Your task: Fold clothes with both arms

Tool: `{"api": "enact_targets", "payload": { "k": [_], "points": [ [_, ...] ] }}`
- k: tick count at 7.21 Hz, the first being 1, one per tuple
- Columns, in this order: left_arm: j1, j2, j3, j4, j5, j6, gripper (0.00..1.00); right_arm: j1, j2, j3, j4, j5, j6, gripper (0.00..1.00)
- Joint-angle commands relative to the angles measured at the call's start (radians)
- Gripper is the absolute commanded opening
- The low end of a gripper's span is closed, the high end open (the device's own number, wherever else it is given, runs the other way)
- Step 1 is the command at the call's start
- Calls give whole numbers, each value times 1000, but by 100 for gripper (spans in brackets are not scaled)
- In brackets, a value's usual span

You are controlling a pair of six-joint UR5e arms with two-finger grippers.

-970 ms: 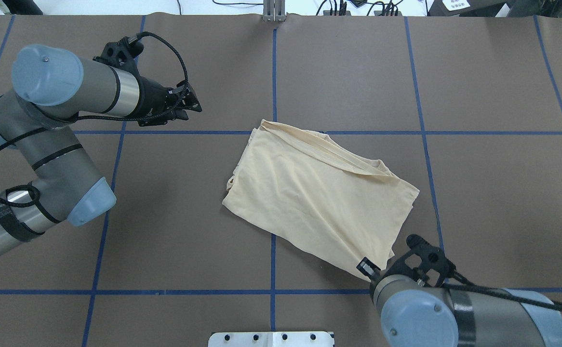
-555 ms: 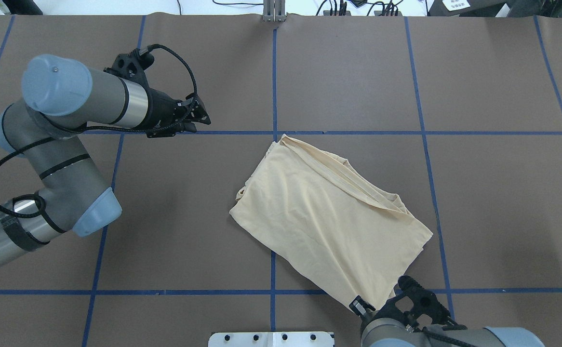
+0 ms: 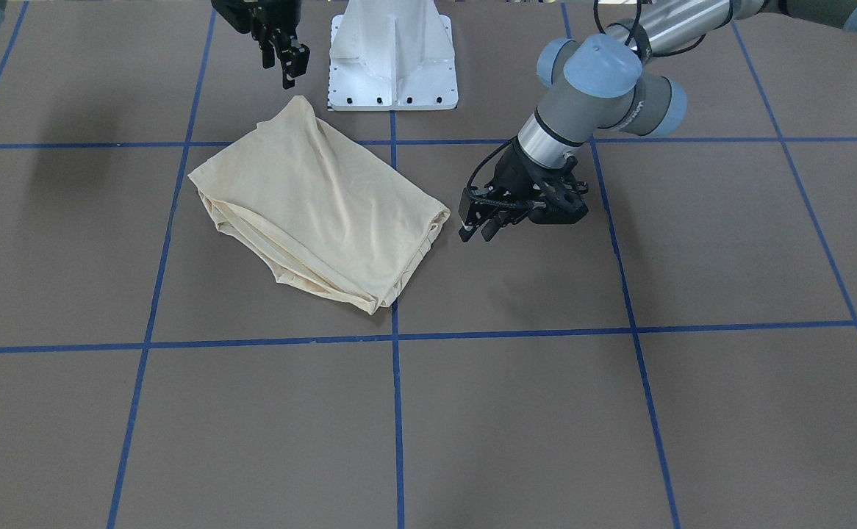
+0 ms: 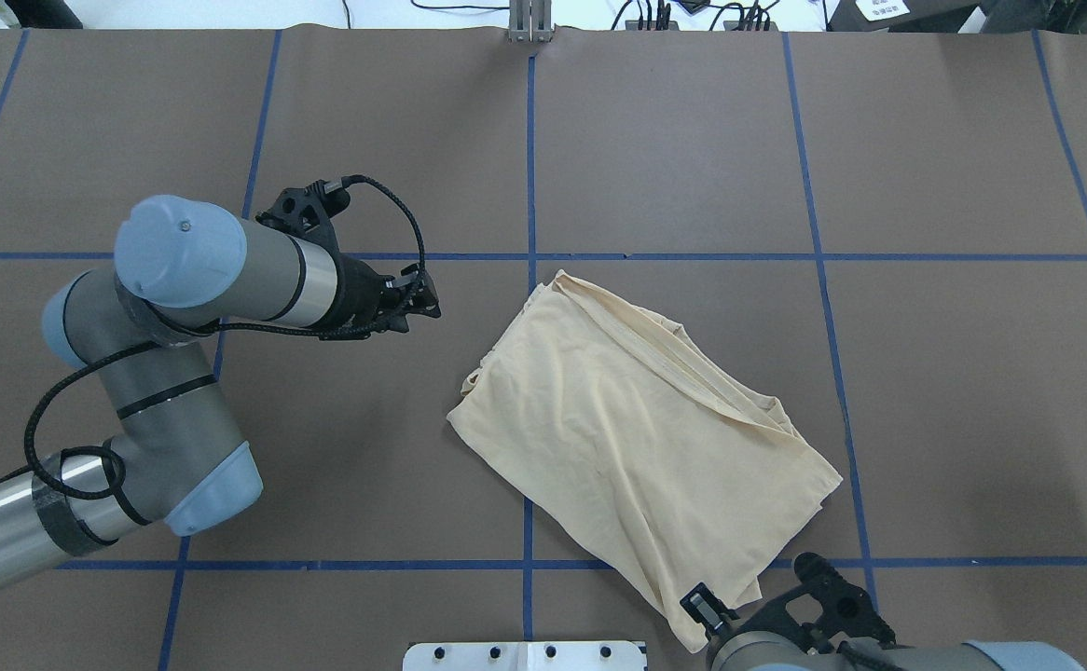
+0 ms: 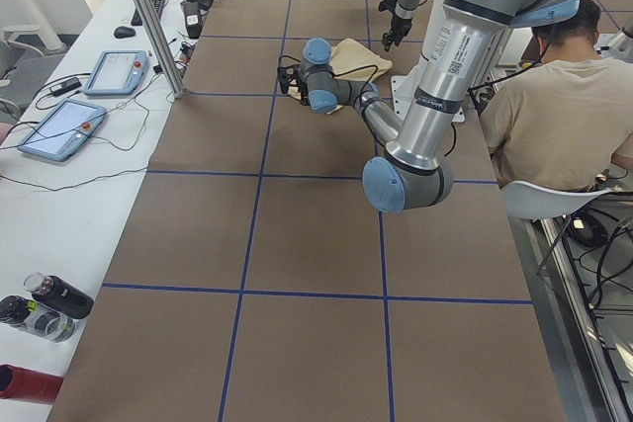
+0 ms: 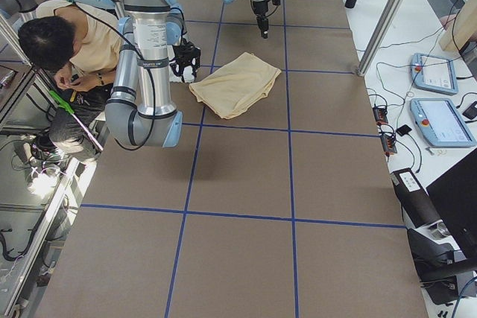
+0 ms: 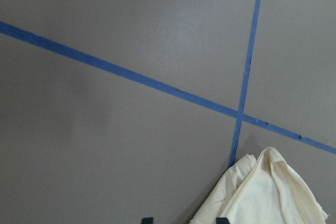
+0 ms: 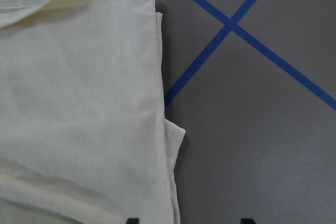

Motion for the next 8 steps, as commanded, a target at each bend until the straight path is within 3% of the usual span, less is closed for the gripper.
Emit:
{"api": "enact_targets", "payload": {
  "k": [1, 2, 4, 8],
  "points": [
    [94, 10, -81, 173, 75, -1, 51, 124, 4, 33, 2, 100, -80, 100],
    [160, 13, -74, 177, 126, -1, 51, 203, 11, 31, 2, 136, -189, 100],
    [185, -1, -49, 174, 128, 0, 53, 370, 12, 14, 9, 224, -381, 100],
    [188, -8, -26, 168, 163, 14, 52, 420, 12, -30, 12, 241, -441, 100]
  ]
}}
